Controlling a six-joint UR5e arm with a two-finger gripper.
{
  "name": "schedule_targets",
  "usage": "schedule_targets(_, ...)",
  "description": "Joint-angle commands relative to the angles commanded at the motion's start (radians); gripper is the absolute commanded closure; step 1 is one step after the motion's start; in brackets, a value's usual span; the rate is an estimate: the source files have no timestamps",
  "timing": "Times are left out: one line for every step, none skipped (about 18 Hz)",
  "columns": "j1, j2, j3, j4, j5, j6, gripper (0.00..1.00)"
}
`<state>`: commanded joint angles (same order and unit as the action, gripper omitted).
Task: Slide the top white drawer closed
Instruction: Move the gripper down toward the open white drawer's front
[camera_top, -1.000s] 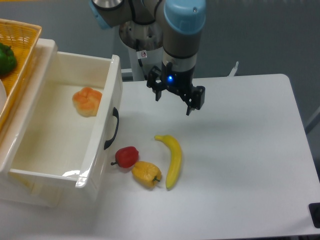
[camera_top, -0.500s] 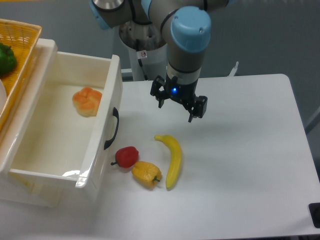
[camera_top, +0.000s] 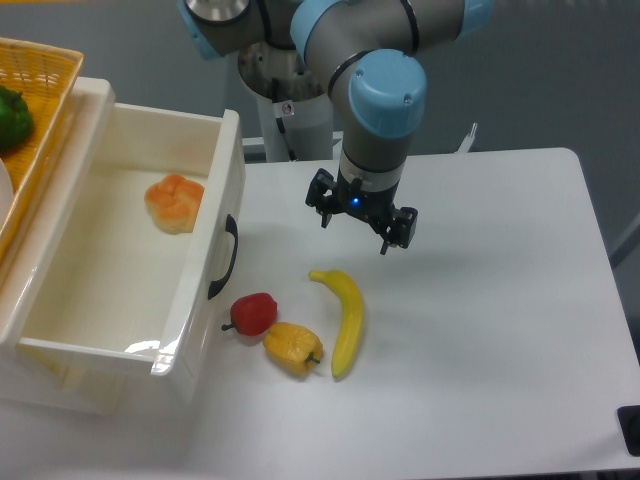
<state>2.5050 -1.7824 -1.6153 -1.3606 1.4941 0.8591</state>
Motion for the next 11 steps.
schedule_targets(0.0,-0.008,-0.003,0.0,0.0,-0.002,0.0)
schedule_targets(0.0,-0.015,-0.006,0.0,0.002,-0.005,0.0)
schedule_targets(0.002,-0.023,-0.006,0.002,0.002,-0.018,0.0)
schedule_targets(0.002,-0.026,-0.006,0.003,0.0,-0.035,0.0)
schedule_targets(0.002,-0.035,-0.005,0.003,-0.002,-0.047,0.0)
schedule_targets(0.0,-0.04,-0.005,0.003,-0.003,-0.054,0.0)
schedule_targets(0.0,-0.049,-0.005,0.005,-0.003,-0.057,0.0)
schedule_targets(-0.002,-0.054,-0.006,0.005,-0.005,-0.064,0.0)
schedule_targets(-0.002,-0.063,-0.005,0.005,-0.005,-0.071,0.0)
schedule_targets(-0.002,-0.069,-0.003,0.005,-0.008,-0.084,0.0)
schedule_targets(-0.003,-0.077,-0.005,0.014,-0.008,-0.1,0.0)
